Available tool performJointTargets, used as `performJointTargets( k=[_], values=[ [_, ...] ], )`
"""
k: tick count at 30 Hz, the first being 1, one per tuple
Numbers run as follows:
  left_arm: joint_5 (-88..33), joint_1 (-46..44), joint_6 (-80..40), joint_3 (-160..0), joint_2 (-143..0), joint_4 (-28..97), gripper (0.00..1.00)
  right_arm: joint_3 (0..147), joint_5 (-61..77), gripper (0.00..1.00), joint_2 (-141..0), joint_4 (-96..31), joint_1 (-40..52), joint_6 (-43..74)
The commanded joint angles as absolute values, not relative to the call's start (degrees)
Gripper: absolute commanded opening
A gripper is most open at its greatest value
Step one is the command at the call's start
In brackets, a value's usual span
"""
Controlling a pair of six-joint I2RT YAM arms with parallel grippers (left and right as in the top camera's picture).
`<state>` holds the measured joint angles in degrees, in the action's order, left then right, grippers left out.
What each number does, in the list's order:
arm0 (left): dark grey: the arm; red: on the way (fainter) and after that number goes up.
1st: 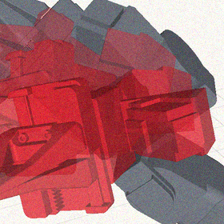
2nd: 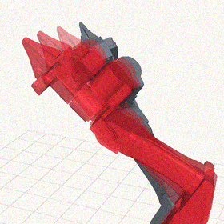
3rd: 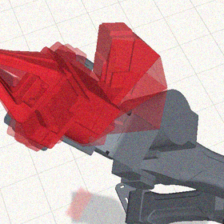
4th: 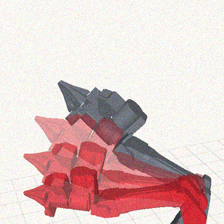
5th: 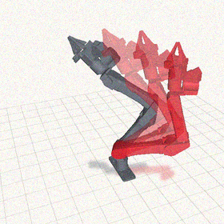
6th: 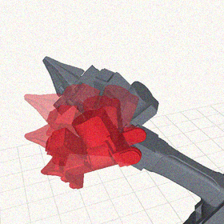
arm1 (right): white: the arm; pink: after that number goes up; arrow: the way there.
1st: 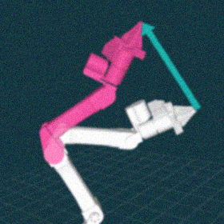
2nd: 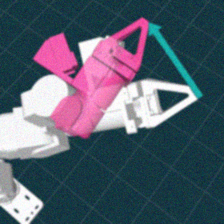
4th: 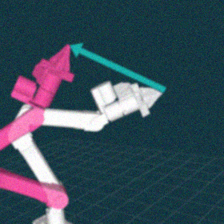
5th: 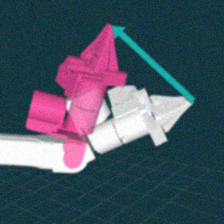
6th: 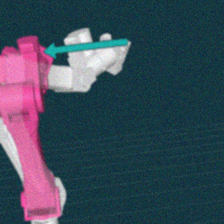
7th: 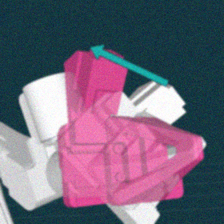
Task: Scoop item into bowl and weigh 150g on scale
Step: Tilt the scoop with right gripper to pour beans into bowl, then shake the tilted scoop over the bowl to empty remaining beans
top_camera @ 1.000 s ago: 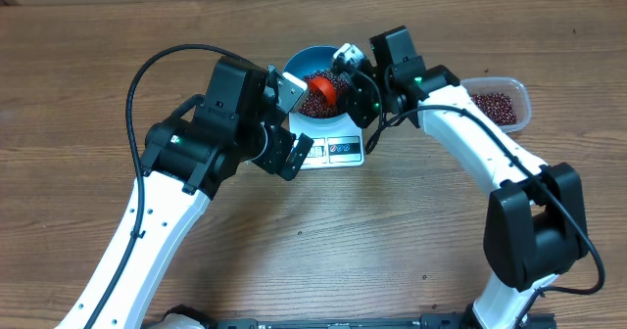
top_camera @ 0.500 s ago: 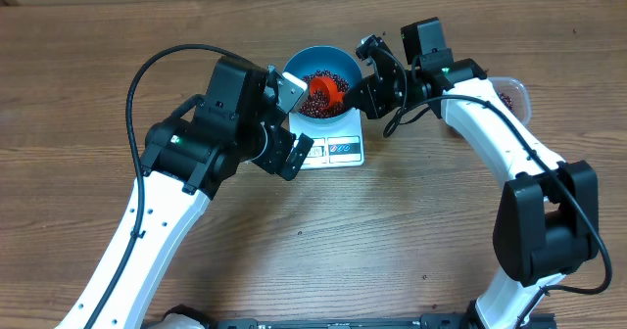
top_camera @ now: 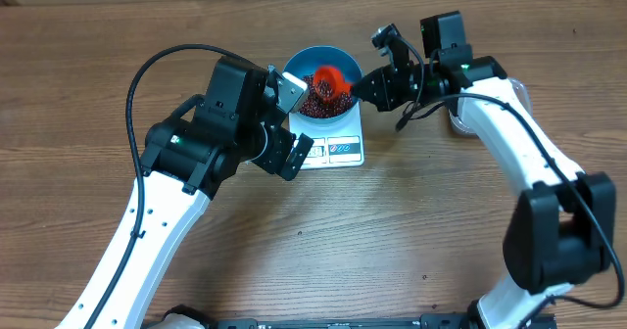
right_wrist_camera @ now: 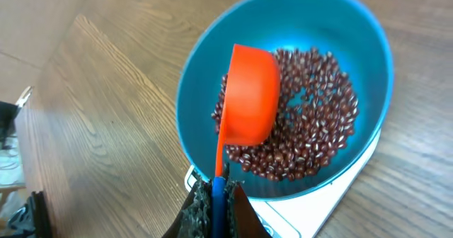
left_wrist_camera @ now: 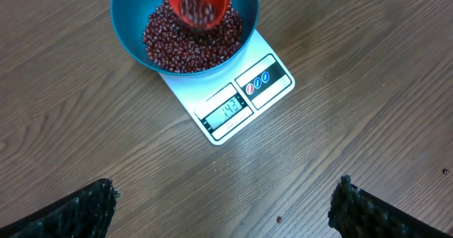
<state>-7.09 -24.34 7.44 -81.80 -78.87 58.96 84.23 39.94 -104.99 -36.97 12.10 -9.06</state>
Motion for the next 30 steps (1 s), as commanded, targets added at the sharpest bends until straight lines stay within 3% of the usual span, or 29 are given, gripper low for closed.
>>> performJointTargets(
  k=[1,13,26,30],
  values=[
    [-7.07,-24.4,6.85,-82.21,-79.07,58.89,1.0,85.27,34.17,0.04,-98.45,-36.49,12.62,-8.99],
    [-7.07,-24.4,6.85,-82.19,-79.07,58.89,1.0,85.21,18.83,0.04,-97.17,-39.46,18.76,-11.4],
    [-7.07,-24.4,6.85,-82.21,-79.07,58.89,1.0,85.21,19.4,0.04,-97.14,-39.38,18.81,-11.38],
    [-7.07,-24.4,6.85,-82.21,-79.07,58.89,1.0,85.21,23.94,0.04,-97.14,-41.15,18.81,-18.28]
  ],
)
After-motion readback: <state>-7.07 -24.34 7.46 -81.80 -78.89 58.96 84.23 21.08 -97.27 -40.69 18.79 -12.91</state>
